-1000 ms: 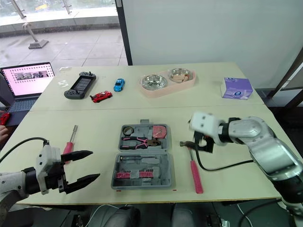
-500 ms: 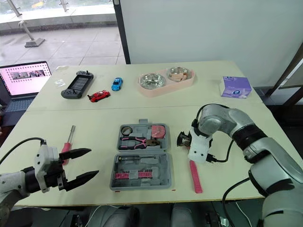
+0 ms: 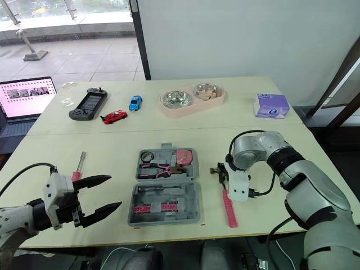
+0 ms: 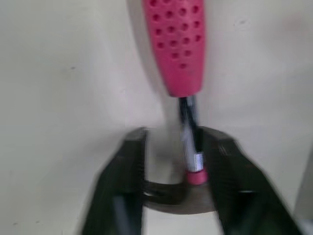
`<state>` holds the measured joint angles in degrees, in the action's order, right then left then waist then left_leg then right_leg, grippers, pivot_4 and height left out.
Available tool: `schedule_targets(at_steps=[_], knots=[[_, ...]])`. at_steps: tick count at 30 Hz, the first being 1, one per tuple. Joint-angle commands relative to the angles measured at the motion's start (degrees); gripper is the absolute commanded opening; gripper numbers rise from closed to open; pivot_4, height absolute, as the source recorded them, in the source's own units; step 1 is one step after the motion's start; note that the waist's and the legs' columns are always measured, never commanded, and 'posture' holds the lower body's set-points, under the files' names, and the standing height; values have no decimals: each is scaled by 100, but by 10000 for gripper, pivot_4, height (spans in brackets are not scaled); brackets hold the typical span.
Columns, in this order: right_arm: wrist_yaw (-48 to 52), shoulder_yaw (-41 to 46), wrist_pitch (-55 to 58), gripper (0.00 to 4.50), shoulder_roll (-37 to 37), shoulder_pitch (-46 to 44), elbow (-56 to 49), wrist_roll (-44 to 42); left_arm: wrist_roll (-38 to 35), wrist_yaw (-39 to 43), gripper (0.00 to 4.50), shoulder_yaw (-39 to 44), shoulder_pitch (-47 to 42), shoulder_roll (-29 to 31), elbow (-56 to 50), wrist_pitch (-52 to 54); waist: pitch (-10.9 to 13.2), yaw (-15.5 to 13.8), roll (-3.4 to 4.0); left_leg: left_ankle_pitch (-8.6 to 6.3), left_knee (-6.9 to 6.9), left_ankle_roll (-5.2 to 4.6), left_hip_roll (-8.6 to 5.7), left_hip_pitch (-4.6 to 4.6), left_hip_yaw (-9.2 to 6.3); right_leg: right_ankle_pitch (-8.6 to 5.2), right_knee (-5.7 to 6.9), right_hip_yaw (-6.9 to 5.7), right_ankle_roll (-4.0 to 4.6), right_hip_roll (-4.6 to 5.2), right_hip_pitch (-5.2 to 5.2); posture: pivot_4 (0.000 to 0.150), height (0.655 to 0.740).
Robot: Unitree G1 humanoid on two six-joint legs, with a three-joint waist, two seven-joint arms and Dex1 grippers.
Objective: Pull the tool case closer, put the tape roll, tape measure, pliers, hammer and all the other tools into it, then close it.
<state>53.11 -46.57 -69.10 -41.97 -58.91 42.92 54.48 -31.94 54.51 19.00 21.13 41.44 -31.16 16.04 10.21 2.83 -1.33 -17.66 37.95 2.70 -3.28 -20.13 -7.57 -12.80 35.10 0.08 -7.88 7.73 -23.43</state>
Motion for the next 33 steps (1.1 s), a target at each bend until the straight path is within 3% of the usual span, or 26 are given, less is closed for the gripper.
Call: schedule_targets(at_steps=[1, 4, 5, 8, 12, 16, 20, 23, 26, 30, 33], knots=[[225, 109, 72, 358, 74, -29, 93, -613, 9, -34, 45000, 24, -98, 18, -50, -50, 2, 0, 2, 0, 0, 1, 9, 2, -1, 2, 1, 0, 7, -10, -3, 1500, 7239], [930, 269, 303, 358, -143, -63, -59, -1623, 36, -22, 45000, 7, -139, 16, -12, -59, 21, 1, 34, 0, -5, 1, 17, -4, 0, 1, 10, -1, 18, -17, -17, 1500, 7239], [1484, 376, 737, 358, -307, 7, -307, -2331, 45, -20, 45000, -3, -161, 13, 7, -62, 32, -11, 50, 0, -5, 1, 17, -12, 3, 2, 10, 1, 19, -16, -25, 1500, 7239], [3510, 1030, 3503, 358, -890, 372, -1586, -4564, 75, -28, 45000, -59, -246, -1, 80, -72, 64, -66, 87, 0, -3, 1, 13, -37, 6, 3, 6, 6, 19, -10, -44, 1500, 7239], [3939, 722, 6801, 358, -2183, 323, -3409, -7161, 121, -24, 45000, -151, -307, -37, 144, -100, 85, -210, 124, -1, -1, 0, 7, -80, 6, 4, 5, 9, 20, -2, -88, 1500, 7239], [3733, 1136, 10881, 358, -2328, 233, -4112, -7758, 158, -12, 45000, -246, -382, -66, 201, -124, 84, -189, 122, -1, -1, 0, 18, -111, -1, 11, 6, -7, 31, -9, -121, 1500, 7239], [2205, 1941, 13705, 358, -1862, 765, -4462, -8055, 144, 30, 45000, -284, -437, -50, 254, -116, 82, -229, 119, 0, 10, 0, 17, -124, 4, 15, 6, -9, 38, -7, -129, 1500, 7239], [875, 3122, 15757, 358, -1040, 1159, -4169, -8069, 166, 98, 45000, -332, -456, -9, 298, -119, 80, -262, 115, 0, 13, 1, 12, -138, 4, 26, 5, -9, 20, -4, -138, 1500, 7239], [-558, 4000, 16160, 358, -837, 1955, -4024, -8732, 144, 117, 45000, -332, -480, 11, 312, -92, 78, -370, 113, 1, 14, 2, 8, -142, 10, 30, 3, -6, 24, -1, -143, 1500, 7239], [-2710, 5016, 16160, 358, -581, 3045, -4732, -10221, 114, 138, 45000, -307, -480, 40, 334, -101, 78, -430, 112, 0, 12, 1, 6, -152, 6, 31, -1, -9, 23, 0, -146, 1500, 7239], [-4512, 5620, 16160, 358, 13, 3707, -5232, -11395, 121, 152, 45000, -330, -497, 44, 350, -114, 70, -338, 102, 0, 12, -1, 13, -140, 16, 31, 2, -6, 23, -3, -140, 1500, 7239]])
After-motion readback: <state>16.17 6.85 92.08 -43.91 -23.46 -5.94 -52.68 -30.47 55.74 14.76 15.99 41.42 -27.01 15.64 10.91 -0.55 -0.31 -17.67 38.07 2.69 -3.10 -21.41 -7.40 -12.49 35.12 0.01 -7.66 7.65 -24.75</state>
